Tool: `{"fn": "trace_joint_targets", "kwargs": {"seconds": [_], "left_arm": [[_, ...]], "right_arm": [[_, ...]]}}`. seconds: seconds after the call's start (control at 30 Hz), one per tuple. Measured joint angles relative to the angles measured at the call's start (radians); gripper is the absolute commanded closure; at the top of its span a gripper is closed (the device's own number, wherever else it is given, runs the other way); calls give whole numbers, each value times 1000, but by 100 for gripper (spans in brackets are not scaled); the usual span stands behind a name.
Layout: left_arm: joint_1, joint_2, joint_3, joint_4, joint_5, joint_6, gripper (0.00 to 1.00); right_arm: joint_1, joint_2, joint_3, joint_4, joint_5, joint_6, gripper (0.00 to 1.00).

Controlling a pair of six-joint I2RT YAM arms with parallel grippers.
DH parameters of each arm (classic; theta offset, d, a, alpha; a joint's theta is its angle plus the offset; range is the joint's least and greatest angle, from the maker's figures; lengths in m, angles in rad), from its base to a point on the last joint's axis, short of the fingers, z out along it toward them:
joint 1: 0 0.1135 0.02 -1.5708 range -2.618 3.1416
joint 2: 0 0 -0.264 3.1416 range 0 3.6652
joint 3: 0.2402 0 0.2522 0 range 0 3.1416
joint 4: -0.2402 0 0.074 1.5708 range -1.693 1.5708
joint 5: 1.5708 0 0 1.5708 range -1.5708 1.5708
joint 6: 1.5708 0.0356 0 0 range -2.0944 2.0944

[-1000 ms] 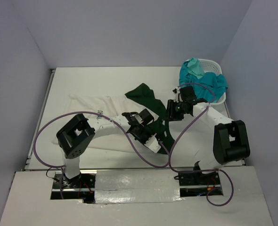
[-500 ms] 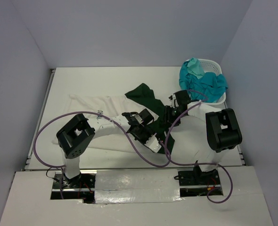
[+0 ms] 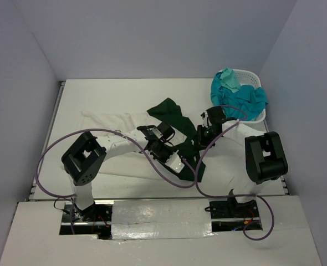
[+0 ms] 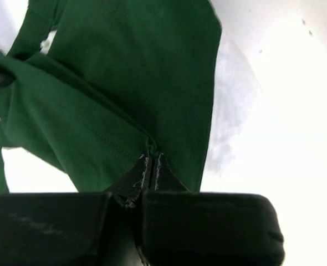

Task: Fold and stack the t-shirts
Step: Fold the flattened tshirt in 1/3 of the way

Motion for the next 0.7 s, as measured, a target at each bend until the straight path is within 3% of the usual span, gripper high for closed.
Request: {"fn": "trace_joint_targets", "kwargs": {"seconds": [0.03,0.13,0.4,0.7], "left_arm": [[8,-5,3,-6,2,1,100],[8,-6,18,-13,7,-1,100],[14,-13,52,-83,16,35,100],[61,-80,84,-226,141,88,100]], "right_arm": [[0,0,2,-1,0,-5,86],[0,0,3,-3,-2,-11,100],[0,-13,5,-32,2,-6,100],[3,-162,-7,-148,-8,30,100]]}}
